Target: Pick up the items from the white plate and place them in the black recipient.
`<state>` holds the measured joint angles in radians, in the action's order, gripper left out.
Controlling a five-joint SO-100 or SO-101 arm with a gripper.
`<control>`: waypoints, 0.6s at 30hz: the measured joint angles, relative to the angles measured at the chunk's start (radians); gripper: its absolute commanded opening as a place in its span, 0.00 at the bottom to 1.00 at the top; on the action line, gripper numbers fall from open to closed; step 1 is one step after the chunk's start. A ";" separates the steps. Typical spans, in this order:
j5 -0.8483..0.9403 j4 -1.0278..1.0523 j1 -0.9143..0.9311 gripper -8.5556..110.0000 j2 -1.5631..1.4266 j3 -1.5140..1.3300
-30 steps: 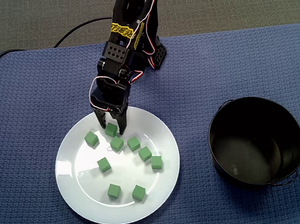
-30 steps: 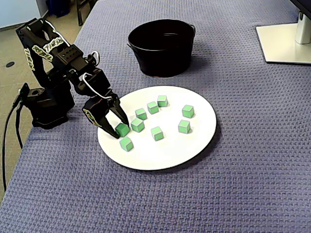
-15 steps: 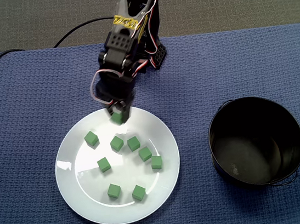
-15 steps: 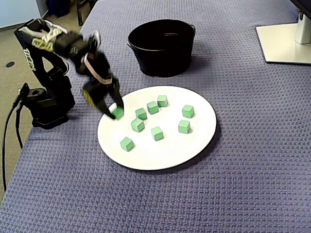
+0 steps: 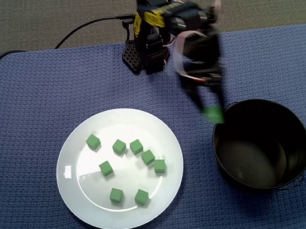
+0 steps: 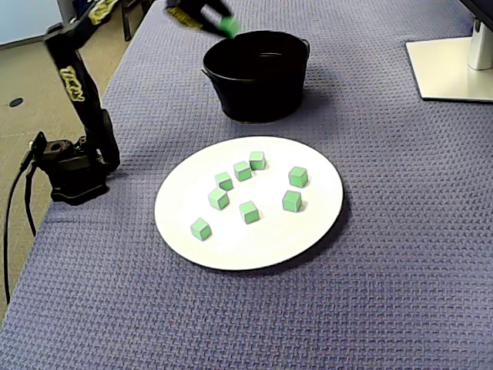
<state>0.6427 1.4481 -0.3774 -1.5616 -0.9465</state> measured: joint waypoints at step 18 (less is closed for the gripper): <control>-0.115 -0.189 -0.249 0.34 0.612 0.275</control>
<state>0.5277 1.2594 -0.6259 -0.9495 -0.6719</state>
